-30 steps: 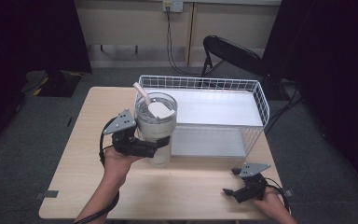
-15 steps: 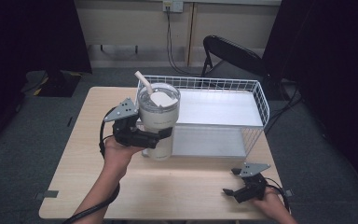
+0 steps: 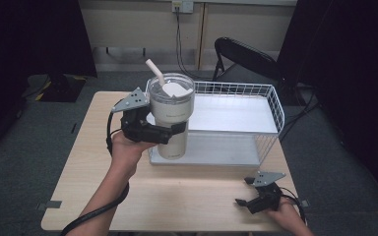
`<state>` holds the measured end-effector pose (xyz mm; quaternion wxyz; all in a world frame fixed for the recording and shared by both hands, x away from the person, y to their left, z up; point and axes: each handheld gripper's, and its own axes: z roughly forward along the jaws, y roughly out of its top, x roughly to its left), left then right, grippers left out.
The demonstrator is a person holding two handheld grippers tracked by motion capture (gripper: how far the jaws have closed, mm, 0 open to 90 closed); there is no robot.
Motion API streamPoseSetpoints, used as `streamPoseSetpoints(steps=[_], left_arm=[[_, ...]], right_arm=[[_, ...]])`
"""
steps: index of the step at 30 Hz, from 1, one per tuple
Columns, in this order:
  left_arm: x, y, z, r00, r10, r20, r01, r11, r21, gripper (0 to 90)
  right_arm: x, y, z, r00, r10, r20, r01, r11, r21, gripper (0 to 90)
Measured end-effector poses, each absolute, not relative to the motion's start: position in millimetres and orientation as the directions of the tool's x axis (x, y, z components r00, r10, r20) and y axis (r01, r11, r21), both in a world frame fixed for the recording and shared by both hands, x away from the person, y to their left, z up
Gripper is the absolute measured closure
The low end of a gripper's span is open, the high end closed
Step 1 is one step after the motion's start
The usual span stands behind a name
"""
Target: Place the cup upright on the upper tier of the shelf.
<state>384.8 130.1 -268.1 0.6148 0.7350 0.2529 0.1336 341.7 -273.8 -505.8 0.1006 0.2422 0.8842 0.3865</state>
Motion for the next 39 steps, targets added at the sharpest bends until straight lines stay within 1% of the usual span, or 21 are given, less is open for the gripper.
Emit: streamPoseSetpoints(steps=[5, 6, 25, 39], left_arm=[[389, 127, -260, 0.842, 0.531, -0.098, 0.203, -0.141, 0.969, 8.6], [389, 126, -259, 0.842, 0.529, -0.107, 0.207, -0.133, 0.969, 8.6], [404, 116, -226, 0.839, 0.537, -0.088, 0.189, -0.137, 0.972, 8.6], [419, 107, -217, 0.825, 0.562, -0.064, 0.173, -0.144, 0.974, 8.6]], right_arm=[[342, -274, -506, -0.862, 0.506, 0.009, 0.350, 0.584, 0.732, 11.7], [342, -274, -506, -0.862, 0.506, 0.009, 0.350, 0.584, 0.732, 11.7], [341, -274, -506, -0.861, 0.509, 0.008, 0.352, 0.583, 0.732, 11.7], [341, -274, -506, -0.860, 0.510, 0.008, 0.353, 0.583, 0.732, 11.7]])
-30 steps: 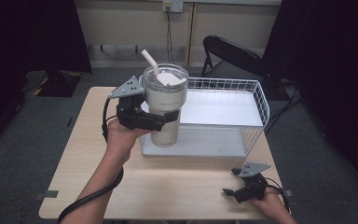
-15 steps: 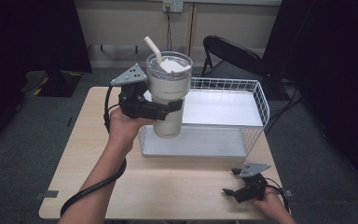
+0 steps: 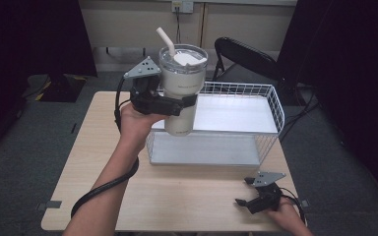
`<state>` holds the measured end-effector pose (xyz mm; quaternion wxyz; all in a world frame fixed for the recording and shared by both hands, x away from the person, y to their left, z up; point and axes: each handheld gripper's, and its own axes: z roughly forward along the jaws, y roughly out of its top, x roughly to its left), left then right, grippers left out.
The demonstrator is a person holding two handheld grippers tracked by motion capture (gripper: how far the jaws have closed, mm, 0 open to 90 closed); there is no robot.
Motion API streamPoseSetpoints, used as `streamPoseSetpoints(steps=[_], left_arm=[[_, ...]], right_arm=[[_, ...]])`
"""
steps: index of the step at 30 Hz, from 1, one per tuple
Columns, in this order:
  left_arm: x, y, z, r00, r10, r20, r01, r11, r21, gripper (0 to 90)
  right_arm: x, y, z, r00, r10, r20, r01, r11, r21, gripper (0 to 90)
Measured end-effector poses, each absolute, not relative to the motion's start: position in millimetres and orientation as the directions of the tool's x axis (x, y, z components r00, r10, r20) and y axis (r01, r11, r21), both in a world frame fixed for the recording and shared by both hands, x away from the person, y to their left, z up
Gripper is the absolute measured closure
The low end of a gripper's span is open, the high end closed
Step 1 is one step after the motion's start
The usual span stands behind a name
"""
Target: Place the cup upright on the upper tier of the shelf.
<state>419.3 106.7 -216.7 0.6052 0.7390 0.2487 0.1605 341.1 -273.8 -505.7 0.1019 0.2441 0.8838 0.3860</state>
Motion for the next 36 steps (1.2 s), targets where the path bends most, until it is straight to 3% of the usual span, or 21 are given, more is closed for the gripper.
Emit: streamPoseSetpoints(steps=[36], left_arm=[[469, 79, -224, 0.783, 0.619, -0.065, 0.195, -0.145, 0.970, 8.5]], right_arm=[[341, -274, -506, -0.860, 0.510, 0.008, 0.353, 0.583, 0.732, 11.7]])
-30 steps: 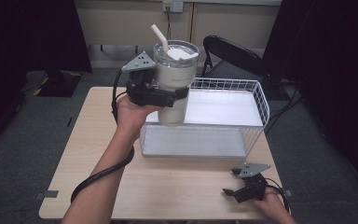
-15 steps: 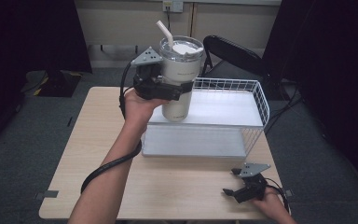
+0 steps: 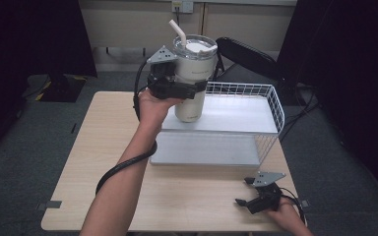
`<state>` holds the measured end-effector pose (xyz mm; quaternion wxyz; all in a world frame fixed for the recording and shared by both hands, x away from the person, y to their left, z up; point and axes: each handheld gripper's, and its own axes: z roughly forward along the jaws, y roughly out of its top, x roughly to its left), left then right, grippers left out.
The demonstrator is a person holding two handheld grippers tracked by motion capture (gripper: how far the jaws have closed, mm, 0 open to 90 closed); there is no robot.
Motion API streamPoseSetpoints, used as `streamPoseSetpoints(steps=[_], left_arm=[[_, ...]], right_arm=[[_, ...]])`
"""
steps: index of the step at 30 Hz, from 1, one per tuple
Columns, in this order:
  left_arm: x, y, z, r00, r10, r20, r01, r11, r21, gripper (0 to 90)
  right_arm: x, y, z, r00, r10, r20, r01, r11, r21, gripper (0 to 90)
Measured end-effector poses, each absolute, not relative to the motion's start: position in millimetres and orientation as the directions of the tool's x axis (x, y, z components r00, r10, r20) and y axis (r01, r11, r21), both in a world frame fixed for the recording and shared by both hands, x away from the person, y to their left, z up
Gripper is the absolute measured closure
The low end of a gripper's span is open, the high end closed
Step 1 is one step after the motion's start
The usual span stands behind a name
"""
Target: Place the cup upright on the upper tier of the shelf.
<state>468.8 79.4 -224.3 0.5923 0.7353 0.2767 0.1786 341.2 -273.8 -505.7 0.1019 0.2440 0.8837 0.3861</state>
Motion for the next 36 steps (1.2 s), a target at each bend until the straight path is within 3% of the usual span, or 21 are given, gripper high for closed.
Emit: streamPoseSetpoints(steps=[36], left_arm=[[493, 73, -247, 0.727, 0.686, -0.040, 0.192, -0.147, 0.970, 8.5]], right_arm=[[341, -274, -506, -0.860, 0.510, 0.009, 0.353, 0.583, 0.732, 11.7]])
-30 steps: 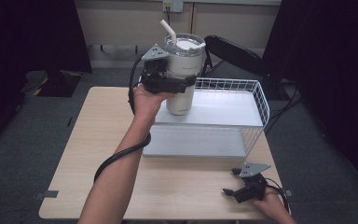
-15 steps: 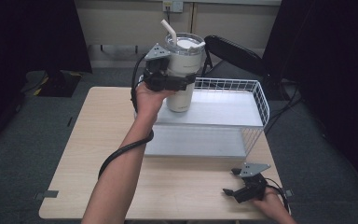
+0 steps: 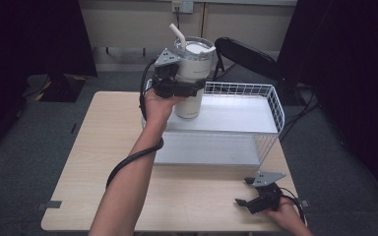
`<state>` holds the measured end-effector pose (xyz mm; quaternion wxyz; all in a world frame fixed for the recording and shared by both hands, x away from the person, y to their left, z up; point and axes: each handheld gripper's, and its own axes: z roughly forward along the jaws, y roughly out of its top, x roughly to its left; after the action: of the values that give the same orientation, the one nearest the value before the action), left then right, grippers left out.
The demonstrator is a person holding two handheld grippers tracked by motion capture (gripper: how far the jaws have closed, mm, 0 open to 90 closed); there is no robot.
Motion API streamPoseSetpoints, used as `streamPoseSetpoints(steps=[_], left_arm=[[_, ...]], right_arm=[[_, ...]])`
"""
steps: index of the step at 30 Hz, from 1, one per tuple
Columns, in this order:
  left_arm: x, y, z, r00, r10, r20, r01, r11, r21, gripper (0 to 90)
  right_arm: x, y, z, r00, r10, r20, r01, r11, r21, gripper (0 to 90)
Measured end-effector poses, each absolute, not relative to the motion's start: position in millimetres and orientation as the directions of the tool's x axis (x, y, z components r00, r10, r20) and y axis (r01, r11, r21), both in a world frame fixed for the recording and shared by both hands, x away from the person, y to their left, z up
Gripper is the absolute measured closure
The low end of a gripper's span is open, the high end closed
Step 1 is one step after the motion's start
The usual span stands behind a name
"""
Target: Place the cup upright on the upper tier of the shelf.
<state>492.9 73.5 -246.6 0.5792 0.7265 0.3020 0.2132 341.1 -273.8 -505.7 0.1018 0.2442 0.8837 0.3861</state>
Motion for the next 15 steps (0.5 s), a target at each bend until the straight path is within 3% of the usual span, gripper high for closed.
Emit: streamPoseSetpoints(steps=[15], left_arm=[[487.1, 74.2, -251.2, 0.732, 0.681, -0.009, 0.165, -0.164, 0.973, 8.3]], right_arm=[[341.1, -273.8, -505.8, -0.860, 0.510, 0.008, 0.353, 0.583, 0.732, 11.7]])
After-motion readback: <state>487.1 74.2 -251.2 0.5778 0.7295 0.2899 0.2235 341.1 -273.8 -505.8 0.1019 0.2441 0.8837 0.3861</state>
